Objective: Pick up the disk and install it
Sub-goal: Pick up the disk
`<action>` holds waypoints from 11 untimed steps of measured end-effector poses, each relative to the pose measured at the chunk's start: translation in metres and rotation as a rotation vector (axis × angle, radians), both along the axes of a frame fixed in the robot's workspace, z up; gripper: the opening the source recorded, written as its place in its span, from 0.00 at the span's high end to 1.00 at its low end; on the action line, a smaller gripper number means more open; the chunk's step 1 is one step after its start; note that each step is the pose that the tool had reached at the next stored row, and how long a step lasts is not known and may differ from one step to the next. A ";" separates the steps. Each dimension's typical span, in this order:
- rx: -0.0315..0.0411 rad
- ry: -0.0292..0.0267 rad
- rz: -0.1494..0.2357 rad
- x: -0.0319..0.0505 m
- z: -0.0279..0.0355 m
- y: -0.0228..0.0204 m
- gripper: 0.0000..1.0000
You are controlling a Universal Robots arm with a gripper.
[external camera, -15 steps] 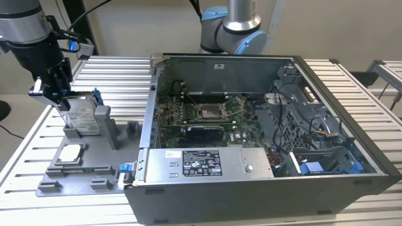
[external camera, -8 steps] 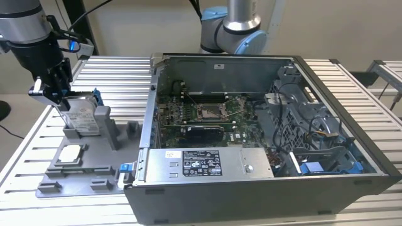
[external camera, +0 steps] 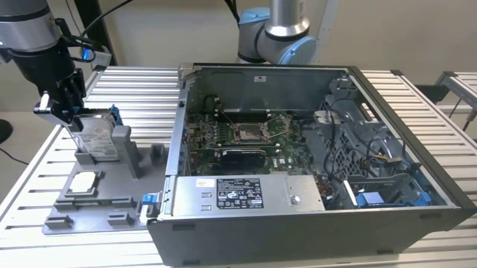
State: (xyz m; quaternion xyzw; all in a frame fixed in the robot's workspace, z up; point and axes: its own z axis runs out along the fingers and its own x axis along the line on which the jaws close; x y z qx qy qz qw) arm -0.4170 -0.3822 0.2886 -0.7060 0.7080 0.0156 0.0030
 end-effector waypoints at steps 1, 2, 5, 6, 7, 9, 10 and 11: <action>0.0044 0.0001 0.000 0.0000 0.0001 -0.0023 1.00; 0.0091 0.0001 0.000 0.0000 0.0000 -0.0047 1.00; 0.0132 -0.0001 0.000 0.0000 0.0000 -0.0060 1.00; 0.0154 0.0000 0.000 0.0000 0.0000 -0.0078 1.00; 0.0166 -0.0002 0.000 0.0000 -0.0001 -0.0108 1.00; 0.0165 0.0001 0.000 0.0000 0.0000 -0.0116 1.00; 0.0165 0.0001 0.000 0.0000 0.0001 -0.0119 1.00; 0.0166 0.0000 0.000 0.0001 0.0000 -0.0122 1.00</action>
